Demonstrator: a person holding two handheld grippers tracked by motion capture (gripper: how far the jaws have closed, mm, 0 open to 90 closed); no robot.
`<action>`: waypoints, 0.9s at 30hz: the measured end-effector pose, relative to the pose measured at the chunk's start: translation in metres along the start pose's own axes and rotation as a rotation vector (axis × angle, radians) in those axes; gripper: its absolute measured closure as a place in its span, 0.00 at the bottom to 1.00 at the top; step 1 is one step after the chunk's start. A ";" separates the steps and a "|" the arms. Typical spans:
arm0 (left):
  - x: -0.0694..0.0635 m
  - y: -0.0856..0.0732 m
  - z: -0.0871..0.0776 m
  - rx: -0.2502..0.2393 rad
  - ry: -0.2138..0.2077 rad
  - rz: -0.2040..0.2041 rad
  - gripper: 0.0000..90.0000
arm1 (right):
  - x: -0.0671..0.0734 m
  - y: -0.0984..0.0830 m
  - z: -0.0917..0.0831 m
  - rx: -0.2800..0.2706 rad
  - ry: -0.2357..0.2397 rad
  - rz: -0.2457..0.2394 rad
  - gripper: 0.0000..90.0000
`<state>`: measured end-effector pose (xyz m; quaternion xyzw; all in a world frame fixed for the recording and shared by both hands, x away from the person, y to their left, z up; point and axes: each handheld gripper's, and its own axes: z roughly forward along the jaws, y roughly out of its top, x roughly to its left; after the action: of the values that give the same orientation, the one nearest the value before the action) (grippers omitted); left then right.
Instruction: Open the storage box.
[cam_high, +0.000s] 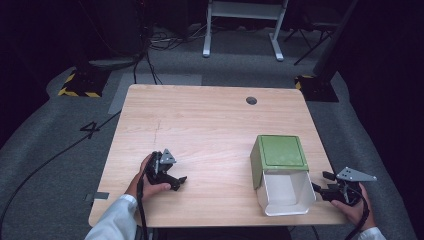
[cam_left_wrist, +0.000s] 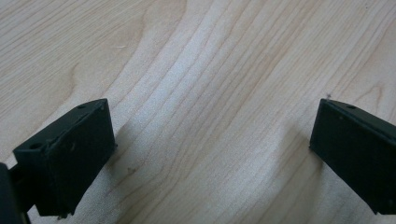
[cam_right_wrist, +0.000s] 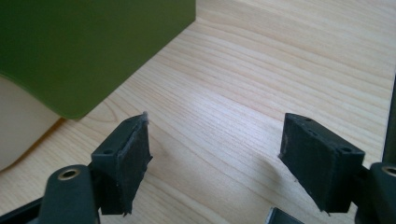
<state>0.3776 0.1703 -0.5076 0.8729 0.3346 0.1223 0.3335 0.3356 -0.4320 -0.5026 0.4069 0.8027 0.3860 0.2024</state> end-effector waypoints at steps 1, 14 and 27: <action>0.000 0.000 0.000 0.000 0.000 0.000 0.00 | -0.001 -0.002 0.002 0.004 0.000 0.013 0.27; 0.000 0.000 0.000 -0.002 -0.001 -0.003 0.00 | -0.001 -0.002 0.005 0.050 -0.018 0.021 0.24; 0.000 -0.001 0.000 -0.003 0.004 0.001 0.00 | -0.001 -0.001 0.006 0.050 -0.024 0.029 0.24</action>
<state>0.3767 0.1706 -0.5077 0.8724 0.3344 0.1246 0.3341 0.3395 -0.4309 -0.5074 0.4282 0.8037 0.3636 0.1963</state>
